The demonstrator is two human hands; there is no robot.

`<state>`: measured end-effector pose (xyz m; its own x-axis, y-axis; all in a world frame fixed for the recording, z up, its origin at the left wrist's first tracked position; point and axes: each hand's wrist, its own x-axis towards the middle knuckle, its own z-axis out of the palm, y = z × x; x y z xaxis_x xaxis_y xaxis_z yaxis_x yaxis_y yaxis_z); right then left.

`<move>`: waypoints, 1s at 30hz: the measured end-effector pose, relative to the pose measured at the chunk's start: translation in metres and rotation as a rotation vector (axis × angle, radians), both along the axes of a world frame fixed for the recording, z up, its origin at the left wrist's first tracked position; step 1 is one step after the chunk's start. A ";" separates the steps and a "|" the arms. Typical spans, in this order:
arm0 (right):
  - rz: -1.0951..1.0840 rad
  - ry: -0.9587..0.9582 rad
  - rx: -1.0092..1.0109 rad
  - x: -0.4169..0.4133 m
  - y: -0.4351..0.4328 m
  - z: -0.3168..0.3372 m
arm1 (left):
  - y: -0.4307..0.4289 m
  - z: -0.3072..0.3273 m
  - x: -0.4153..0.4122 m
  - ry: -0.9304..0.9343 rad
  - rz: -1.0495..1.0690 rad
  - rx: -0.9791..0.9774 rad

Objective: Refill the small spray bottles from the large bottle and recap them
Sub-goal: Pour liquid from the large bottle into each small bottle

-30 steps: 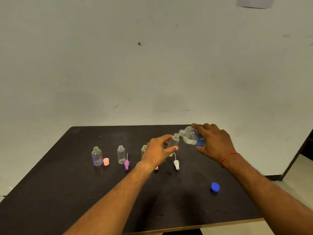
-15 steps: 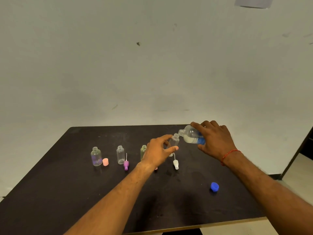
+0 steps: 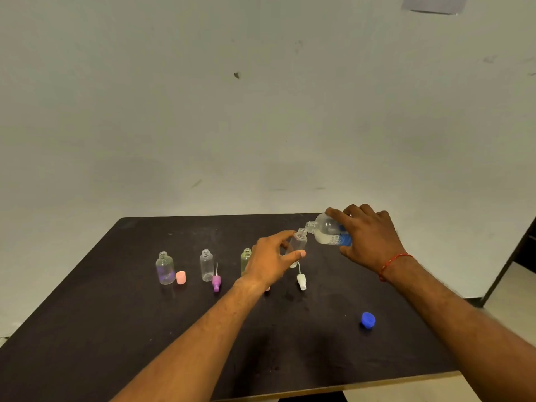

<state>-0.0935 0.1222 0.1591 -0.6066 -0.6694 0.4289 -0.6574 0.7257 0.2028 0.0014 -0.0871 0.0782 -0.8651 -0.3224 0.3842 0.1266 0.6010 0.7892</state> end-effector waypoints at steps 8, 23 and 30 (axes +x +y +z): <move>0.005 0.010 0.001 0.001 -0.001 0.001 | 0.000 0.001 0.001 -0.002 0.003 -0.013; 0.010 0.019 0.013 0.000 -0.002 0.001 | -0.001 0.000 0.002 0.004 0.009 -0.019; 0.009 0.010 0.009 0.000 -0.002 -0.001 | 0.000 -0.001 0.002 0.006 0.010 -0.009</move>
<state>-0.0936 0.1202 0.1585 -0.5965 -0.6785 0.4288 -0.6617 0.7180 0.2158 0.0038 -0.0872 0.0775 -0.8595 -0.3277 0.3922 0.1248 0.6096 0.7828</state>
